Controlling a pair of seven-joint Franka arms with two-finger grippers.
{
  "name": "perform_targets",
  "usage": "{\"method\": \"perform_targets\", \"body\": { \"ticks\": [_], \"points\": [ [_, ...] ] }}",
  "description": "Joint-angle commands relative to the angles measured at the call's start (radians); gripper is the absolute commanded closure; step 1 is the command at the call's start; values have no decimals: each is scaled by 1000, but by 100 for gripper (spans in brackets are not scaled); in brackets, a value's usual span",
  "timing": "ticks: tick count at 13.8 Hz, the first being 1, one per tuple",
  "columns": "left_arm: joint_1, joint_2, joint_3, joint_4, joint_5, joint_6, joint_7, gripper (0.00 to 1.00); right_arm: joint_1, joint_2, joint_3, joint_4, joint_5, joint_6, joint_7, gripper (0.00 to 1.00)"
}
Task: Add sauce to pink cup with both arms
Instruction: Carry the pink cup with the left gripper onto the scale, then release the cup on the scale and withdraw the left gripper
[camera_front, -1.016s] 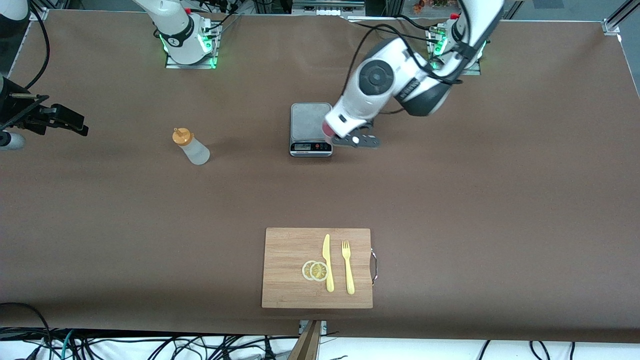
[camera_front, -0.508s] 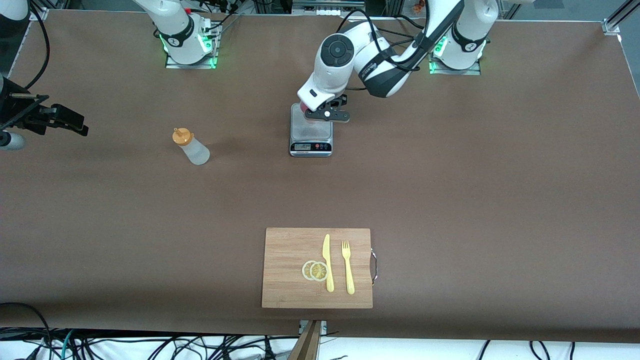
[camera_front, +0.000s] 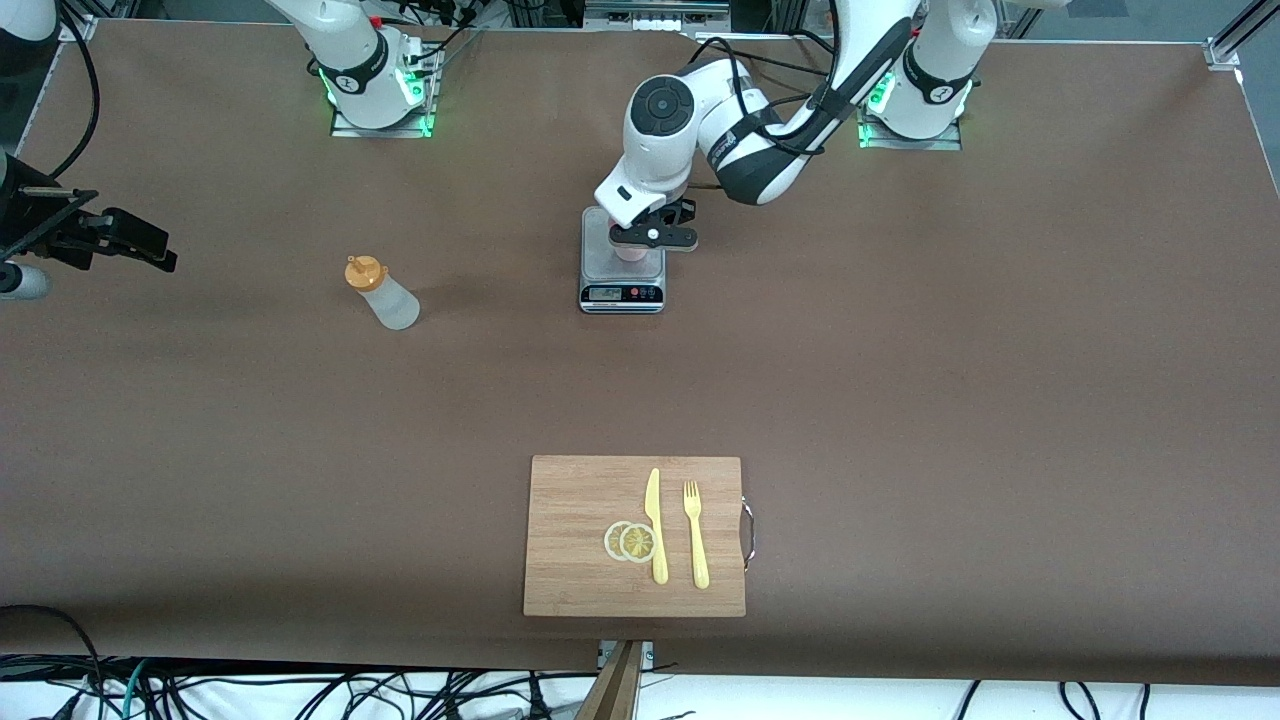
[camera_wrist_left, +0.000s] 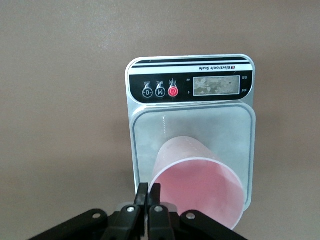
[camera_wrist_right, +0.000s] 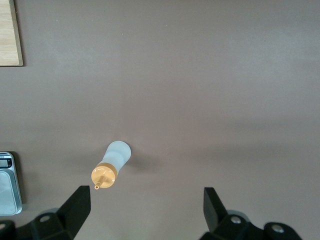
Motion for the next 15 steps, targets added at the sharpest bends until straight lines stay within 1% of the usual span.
{"method": "perform_targets", "body": {
  "ticks": [1,2,3,4,6,8,10,12,13,15],
  "points": [
    [-11,33,11,14,29,28,-29,78,-6,4,0,14,15,-13,-20,0],
    [-11,31,14,17,20,27,-31,50,-6,4,0,14,15,-13,-20,0],
    [-10,27,19,23,18,24,-29,18,-6,4,0,14,15,-13,-20,0],
    [-10,20,19,26,12,22,-28,1,-6,4,0,14,15,-13,-20,0],
    [-2,1,19,44,-3,11,-17,0,-6,4,0,14,15,-13,-20,0],
    [13,-27,21,75,-83,-31,6,0,-6,5,0,14,15,-13,-20,0],
    [38,-55,24,161,-146,-160,64,0,-6,4,0,14,15,-13,-20,0],
    [52,-93,51,263,-140,-301,73,0,-6,5,0,14,15,-13,-20,0],
    [59,-113,71,303,-139,-344,75,0,-6,4,0,14,15,-13,-20,0],
    [91,-159,109,353,-135,-406,86,0,-6,8,0,14,15,-13,-20,0]
  ]
}}
